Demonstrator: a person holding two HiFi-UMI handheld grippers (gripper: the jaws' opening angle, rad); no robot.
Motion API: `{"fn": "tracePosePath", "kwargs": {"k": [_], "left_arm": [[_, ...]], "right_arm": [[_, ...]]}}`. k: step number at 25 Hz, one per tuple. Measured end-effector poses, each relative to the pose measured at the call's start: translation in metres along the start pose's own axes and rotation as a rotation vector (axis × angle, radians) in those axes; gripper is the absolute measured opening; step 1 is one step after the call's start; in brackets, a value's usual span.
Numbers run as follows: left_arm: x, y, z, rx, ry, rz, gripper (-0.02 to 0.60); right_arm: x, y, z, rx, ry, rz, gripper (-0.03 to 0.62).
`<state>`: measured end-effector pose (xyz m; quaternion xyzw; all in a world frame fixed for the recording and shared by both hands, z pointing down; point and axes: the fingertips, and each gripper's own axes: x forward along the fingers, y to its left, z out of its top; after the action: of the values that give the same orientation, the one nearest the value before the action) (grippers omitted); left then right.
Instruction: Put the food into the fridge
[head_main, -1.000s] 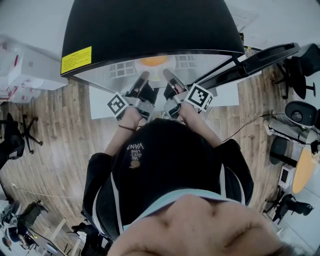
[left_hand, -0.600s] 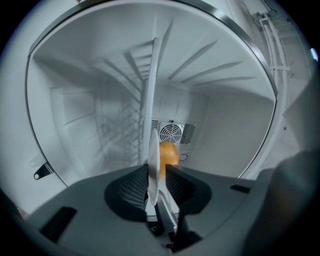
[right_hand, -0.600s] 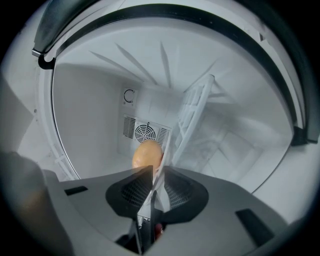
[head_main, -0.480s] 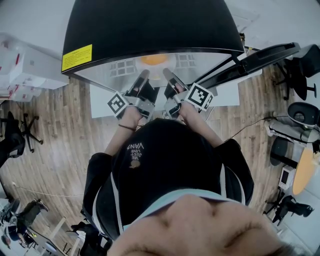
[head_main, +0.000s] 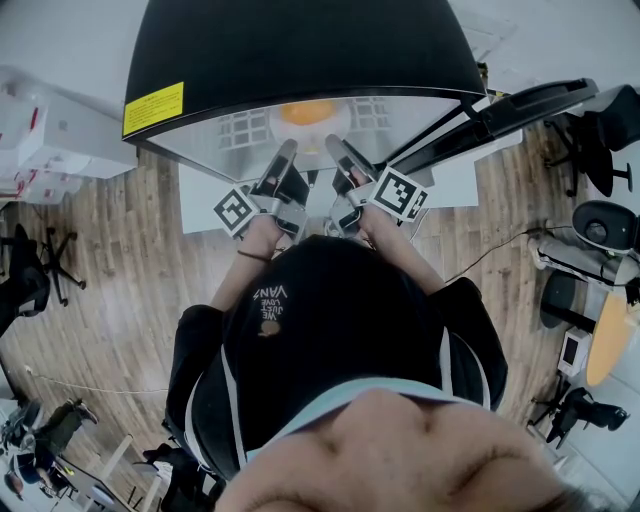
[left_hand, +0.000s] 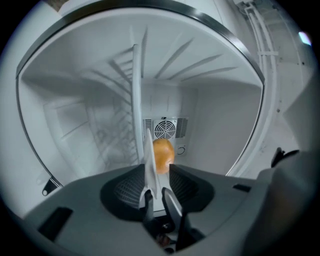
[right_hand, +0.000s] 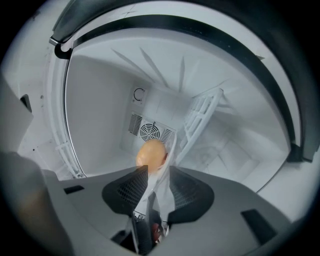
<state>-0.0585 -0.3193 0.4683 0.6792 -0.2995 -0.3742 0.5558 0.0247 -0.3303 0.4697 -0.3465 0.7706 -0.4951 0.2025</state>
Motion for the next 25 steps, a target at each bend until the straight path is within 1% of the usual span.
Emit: {"fn": "tracePosePath", "kwargs": {"k": [3,5,7,9,12,13,16,18,19,21,23,25], "left_arm": [[-0.004,0.000,-0.002,0.063,0.029,0.016,0.132],[-0.006,-0.001,-0.003,0.103,0.036,0.018,0.130],[-0.008,-0.003,-0.004,0.160,0.035,0.029,0.130],[-0.013,-0.002,-0.003,0.227,0.036,0.058,0.130],[-0.019,0.001,-0.001,0.368,0.059,0.104,0.130],[-0.020,0.001,-0.001,0.400,0.065,0.112,0.130],[-0.024,0.001,-0.001,0.462,0.069,0.130,0.130],[-0.026,0.001,-0.001,0.511,0.077,0.129,0.129],[-0.026,-0.002,-0.003,0.544,0.086,0.118,0.121],[-0.026,-0.008,-0.007,0.626,0.110,0.090,0.062],[-0.026,-0.013,-0.010,0.723,0.139,0.079,0.044],[-0.026,-0.015,-0.012,0.802,0.162,0.086,0.038]], "right_arm": [[-0.004,0.001,-0.002,-0.024,-0.002,-0.002,0.123],[-0.007,0.000,-0.003,-0.063,0.001,-0.019,0.123],[-0.011,0.000,-0.003,-0.120,-0.005,-0.038,0.123],[-0.015,0.001,-0.002,-0.168,-0.014,-0.052,0.123],[-0.020,0.001,-0.002,-0.252,-0.017,-0.071,0.123],[-0.021,0.001,-0.002,-0.295,-0.018,-0.083,0.121],[-0.026,0.007,0.000,-0.417,-0.031,-0.107,0.109],[-0.027,0.009,0.000,-0.451,-0.037,-0.107,0.081],[-0.027,0.010,0.000,-0.462,-0.039,-0.108,0.069],[-0.029,0.012,0.000,-0.486,-0.041,-0.108,0.046],[-0.030,0.014,-0.002,-0.519,-0.041,-0.105,0.031],[-0.031,0.016,-0.004,-0.560,-0.038,-0.106,0.020]]}}
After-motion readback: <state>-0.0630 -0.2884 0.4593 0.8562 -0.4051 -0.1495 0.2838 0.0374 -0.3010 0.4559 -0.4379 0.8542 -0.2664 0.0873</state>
